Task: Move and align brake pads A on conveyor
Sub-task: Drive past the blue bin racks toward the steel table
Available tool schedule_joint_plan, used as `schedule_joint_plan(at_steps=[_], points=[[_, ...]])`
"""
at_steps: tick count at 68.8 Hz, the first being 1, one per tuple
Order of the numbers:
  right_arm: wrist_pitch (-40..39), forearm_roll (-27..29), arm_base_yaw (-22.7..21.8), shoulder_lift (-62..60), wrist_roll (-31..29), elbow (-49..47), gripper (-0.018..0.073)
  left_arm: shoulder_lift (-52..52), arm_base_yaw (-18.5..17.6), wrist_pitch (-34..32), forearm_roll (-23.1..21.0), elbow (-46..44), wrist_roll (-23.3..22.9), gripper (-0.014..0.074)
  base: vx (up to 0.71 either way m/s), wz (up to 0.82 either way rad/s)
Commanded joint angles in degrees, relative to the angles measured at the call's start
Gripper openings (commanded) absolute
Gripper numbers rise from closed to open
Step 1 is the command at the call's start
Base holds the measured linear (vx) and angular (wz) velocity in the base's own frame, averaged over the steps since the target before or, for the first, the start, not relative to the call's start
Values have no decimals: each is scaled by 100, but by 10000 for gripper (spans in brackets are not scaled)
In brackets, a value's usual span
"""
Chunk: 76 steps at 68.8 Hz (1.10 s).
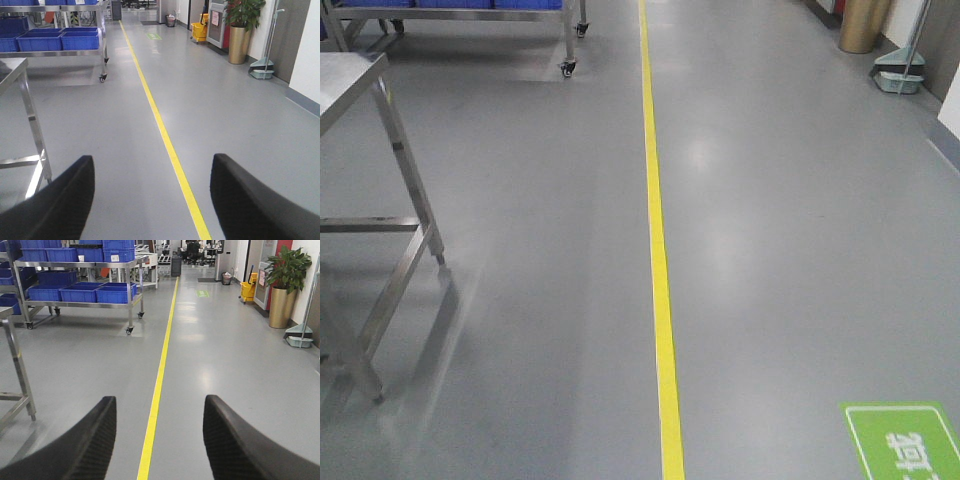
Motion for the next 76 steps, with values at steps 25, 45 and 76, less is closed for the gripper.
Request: schedule_joint_plan(at_steps=[25,45,76], points=[[-445,-58,-11,83,-22,-142,379,72,-27,-441,-41,-135,-20,482,61,-5],[-445,-58,-11,83,-22,-142,379,72,-27,-441,-41,-135,-20,482,60,-2],[-445,-58,-11,83,-22,-142,379,72,-27,-441,-41,-135,-20,482,61,7]])
